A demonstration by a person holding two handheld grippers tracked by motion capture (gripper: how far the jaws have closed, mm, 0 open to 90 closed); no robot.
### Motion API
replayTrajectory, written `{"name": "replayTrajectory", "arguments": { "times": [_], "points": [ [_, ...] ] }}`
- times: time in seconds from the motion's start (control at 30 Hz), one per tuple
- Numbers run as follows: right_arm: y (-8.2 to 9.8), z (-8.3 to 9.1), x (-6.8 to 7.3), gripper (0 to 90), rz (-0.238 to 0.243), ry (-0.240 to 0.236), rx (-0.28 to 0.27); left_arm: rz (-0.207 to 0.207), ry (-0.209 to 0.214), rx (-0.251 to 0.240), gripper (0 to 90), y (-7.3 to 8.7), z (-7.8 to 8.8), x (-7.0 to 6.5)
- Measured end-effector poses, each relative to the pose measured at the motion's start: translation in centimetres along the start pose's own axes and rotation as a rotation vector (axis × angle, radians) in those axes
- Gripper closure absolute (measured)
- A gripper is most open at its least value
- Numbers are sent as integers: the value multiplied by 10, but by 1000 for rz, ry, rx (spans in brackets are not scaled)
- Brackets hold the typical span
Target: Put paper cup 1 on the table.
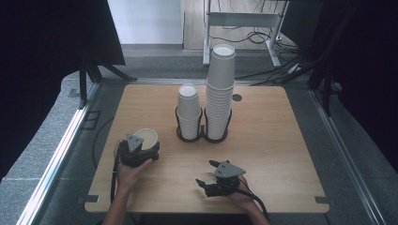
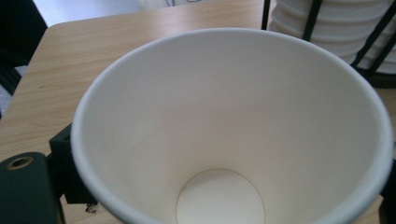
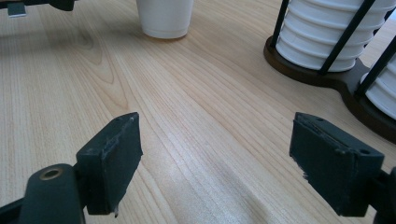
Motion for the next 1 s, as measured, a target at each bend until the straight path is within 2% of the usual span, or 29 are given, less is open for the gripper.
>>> {"name": "replayTrajectory", "arguments": {
  "times": [0.23, 0.43, 0.57, 0.67, 0.8, 1.0],
  "points": [
    [0, 0, 0, 167, 0, 0, -1, -13, -28, 3, 101, 1, -1, 2],
    [0, 0, 0, 168, -1, -1, -1, -13, -27, 8, 95, 3, -2, 1],
    [0, 0, 0, 167, 1, -1, 0, -18, -42, 24, 30, 3, -2, 1],
    [0, 0, 0, 167, 1, -2, 1, -12, -30, 10, 0, 1, 1, -1],
    [-1, 1, 0, 167, -2, -2, -3, -17, -46, 4, 0, -1, 8, 0],
    [-1, 1, 0, 167, -2, -2, -3, -13, -47, -8, 0, -4, 21, 1]
  ]
}}
Point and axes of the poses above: each handheld gripper's, and its own axes: z roughly backward along the jaws, y roughly out of its underside, x roughly to its left, the point moved 9 cm from there along -z, roughly forward along the jaws, and after that the axes turned 14 degrees about -z, right-handed, at the moved point
